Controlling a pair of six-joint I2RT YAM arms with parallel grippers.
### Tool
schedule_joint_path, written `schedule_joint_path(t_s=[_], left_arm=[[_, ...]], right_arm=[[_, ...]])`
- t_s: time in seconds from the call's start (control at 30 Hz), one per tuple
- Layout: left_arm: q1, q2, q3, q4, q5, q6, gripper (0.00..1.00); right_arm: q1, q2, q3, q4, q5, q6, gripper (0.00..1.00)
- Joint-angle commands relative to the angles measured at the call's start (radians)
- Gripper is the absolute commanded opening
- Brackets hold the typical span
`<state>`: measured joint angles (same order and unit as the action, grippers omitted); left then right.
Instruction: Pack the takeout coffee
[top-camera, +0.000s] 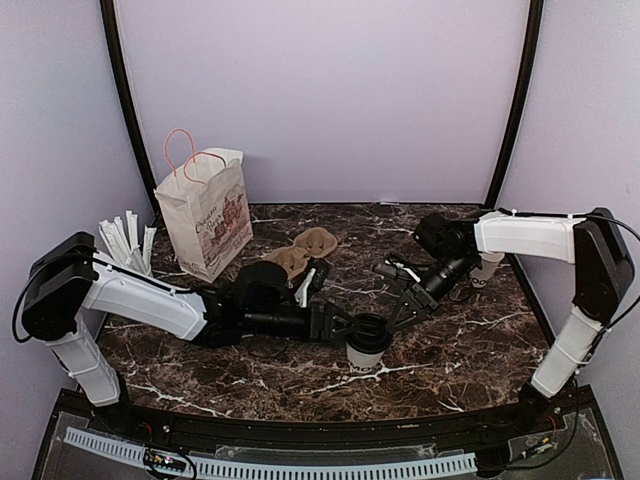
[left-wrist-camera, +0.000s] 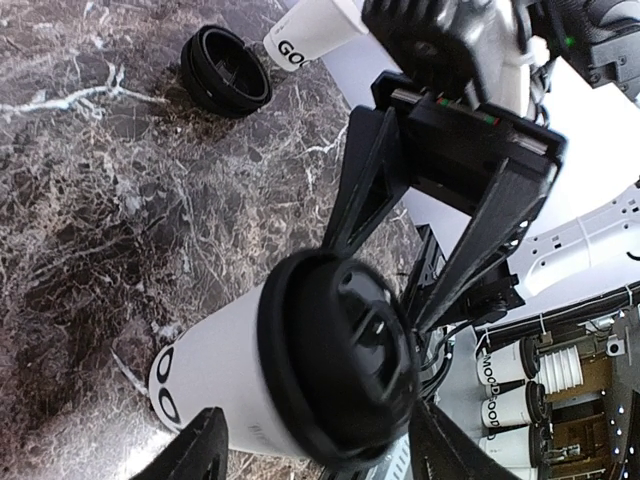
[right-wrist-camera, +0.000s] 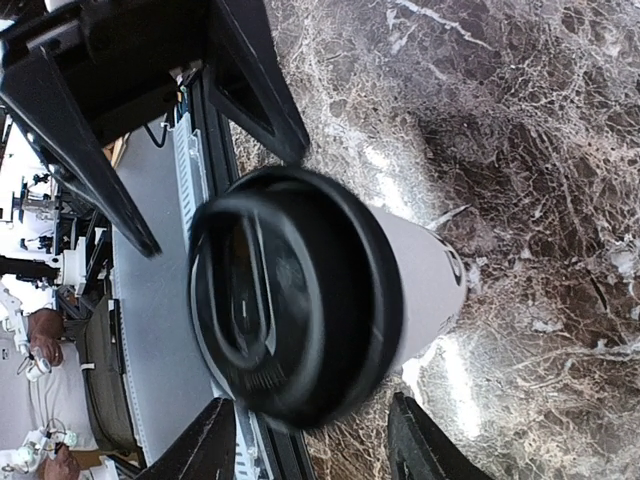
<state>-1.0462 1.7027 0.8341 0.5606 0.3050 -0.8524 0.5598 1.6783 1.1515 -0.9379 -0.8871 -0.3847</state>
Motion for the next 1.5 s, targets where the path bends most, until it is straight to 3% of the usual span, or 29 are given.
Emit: schedule_joint_path(t_s=[0.0, 0.27, 0.63, 1.47], left_arm=[[0.006, -0.123, -0.043, 0.031, -0.06, 0.028, 0.64], [0.006, -0.17, -0.131, 0.014, -0.117, -0.036, 0.61], [0.008, -0.101, -0.143, 0.054, -0.104, -0.156, 0.5], [0.014, -0.002, -0.11, 0.094, -0.036, -0.187, 0.48]], right_arm=[[-0.007, -0.033, -0.004, -0.016, -0.033, -0.014, 0.53], [-0.008, -0.039, -0.004, -0.008, -0.022, 0.001, 0.54], [-0.009, 0.013, 0.004, 0.009, -0.012, 0.021, 0.44], [-0.009, 0.082, 0.025, 0.02, -0.043, 0.033, 0.44]])
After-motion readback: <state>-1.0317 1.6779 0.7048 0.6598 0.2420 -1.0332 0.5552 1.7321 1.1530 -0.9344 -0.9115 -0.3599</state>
